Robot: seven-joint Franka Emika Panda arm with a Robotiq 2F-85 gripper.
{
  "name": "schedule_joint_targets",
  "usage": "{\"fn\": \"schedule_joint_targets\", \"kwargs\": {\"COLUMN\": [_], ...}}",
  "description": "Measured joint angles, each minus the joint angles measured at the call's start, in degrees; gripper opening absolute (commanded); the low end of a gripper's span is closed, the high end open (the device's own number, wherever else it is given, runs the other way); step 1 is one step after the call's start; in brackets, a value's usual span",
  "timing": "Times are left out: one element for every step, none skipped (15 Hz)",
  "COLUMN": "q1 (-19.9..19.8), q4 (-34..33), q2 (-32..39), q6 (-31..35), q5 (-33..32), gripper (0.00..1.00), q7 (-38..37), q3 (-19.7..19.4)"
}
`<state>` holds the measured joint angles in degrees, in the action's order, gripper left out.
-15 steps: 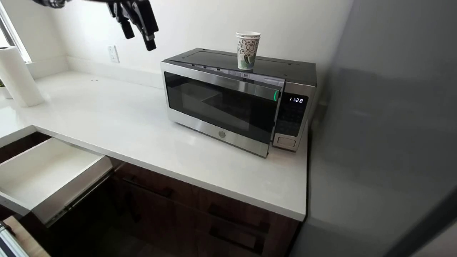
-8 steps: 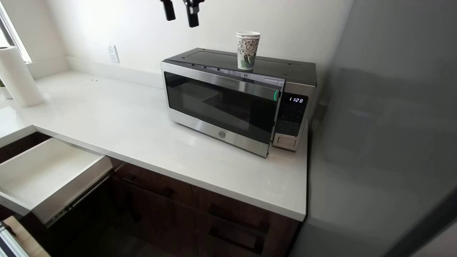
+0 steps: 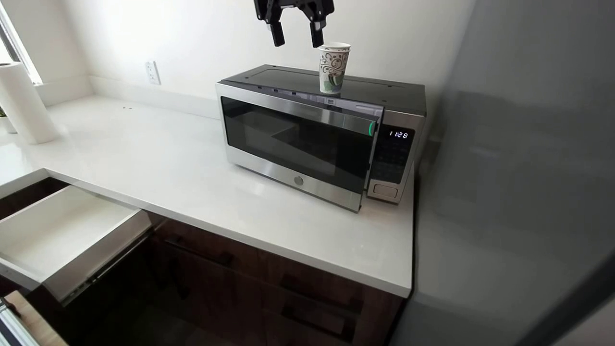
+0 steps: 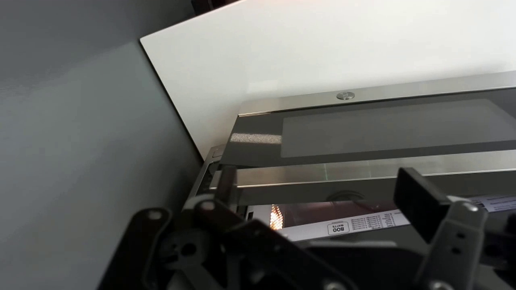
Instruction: Open the microwave door
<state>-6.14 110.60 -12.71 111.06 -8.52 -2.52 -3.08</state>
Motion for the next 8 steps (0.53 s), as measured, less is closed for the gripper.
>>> {"fn": "schedule_joint_targets", "kwargs": {"q1": [0.0,0.0,0.0,0.0,0.0,0.0,0.0,0.0], "q4": [0.0,-0.1,-0.2,-0.3,-0.4,-0.7,-1.2,-2.0], "q2": [0.0,0.0,0.0,0.0,0.1,0.6,1.5,2.7], "q6": [0.0,0.0,0.0,0.0,0.0,0.0,0.0,0.0], "q5": [0.0,0.0,0.0,0.0,0.1,0.1,0.2,0.6], "gripper": [1.0,1.0,1.0,1.0,1.0,1.0,1.0,1.0], "q7": [0.0,0.0,0.0,0.0,0.0,0.0,0.1,0.4], "q3": [0.0,0.0,0.0,0.0,-0.1,-0.2,-0.6,-1.1]}}
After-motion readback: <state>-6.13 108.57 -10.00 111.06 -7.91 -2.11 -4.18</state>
